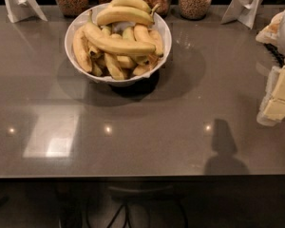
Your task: Pick banana from white bowl
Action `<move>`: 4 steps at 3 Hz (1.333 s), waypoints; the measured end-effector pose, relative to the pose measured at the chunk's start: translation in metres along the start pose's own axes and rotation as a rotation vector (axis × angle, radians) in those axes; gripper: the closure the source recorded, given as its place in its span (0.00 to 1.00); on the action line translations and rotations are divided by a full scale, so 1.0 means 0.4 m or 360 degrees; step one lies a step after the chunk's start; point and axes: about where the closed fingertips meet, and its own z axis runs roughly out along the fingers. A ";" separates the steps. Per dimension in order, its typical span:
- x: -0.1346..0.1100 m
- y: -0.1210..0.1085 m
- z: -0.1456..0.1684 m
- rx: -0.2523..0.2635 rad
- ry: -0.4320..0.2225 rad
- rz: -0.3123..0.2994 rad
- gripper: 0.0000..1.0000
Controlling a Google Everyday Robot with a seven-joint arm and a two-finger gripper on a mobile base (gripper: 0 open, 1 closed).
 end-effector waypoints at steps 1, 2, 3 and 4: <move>-0.001 0.000 0.000 0.0000 -0.0001 0.0000 0.00; -0.114 -0.050 0.012 0.0070 -0.0209 -0.0057 0.00; -0.252 -0.114 0.031 0.0124 -0.0477 -0.0109 0.00; -0.373 -0.187 0.055 0.0097 -0.0818 -0.0117 0.00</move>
Offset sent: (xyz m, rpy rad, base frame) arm 0.0975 0.1294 0.0391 0.3526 -0.2686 0.1972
